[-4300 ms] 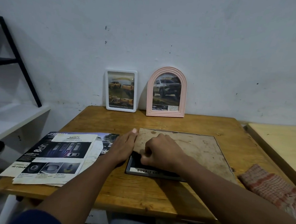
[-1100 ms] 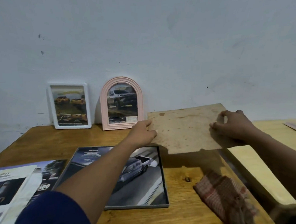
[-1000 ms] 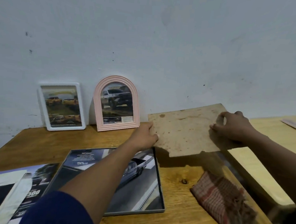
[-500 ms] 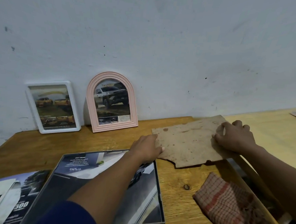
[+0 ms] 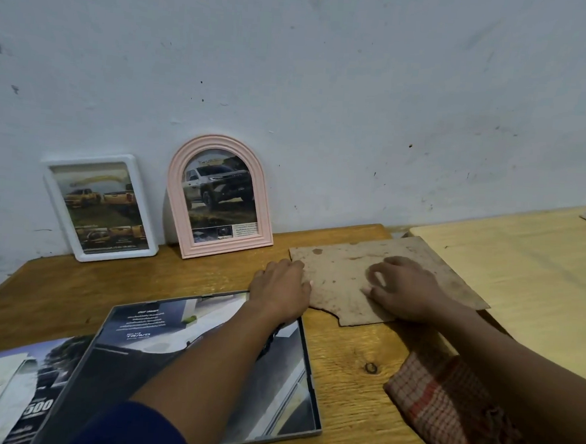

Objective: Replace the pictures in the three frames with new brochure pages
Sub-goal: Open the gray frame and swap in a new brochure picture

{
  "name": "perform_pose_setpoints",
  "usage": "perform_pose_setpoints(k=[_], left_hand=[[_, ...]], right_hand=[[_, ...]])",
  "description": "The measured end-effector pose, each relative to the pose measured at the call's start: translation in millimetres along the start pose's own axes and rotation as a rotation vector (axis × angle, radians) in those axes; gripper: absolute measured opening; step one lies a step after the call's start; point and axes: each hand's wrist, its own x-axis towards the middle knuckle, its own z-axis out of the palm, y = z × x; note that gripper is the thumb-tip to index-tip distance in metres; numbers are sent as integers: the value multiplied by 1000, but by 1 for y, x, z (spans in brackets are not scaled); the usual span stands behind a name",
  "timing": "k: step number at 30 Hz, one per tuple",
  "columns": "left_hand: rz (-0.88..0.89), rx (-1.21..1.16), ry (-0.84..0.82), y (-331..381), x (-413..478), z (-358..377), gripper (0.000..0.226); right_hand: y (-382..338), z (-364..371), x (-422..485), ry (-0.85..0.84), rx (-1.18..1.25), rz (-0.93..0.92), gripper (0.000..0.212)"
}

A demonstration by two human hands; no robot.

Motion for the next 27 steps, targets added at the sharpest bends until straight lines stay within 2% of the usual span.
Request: perform_pose_setpoints(k=[7,19,23,27], left_hand=[[-15,-12,33,-7,-1,-3,33],[-19,-97,33,-34,-38,-37,57],[-76,-92,49,-63,-67,-52,57],[-197,-64,56,-105,-105,-61,60]], right_hand=[[-13,3,-12,13,10,-54,54],[-30,-8,-27,-20,-19,-10,53],[-71,-12,-40,46,92,-105,47],[-132,-3,-55,-7,112,-214,49]])
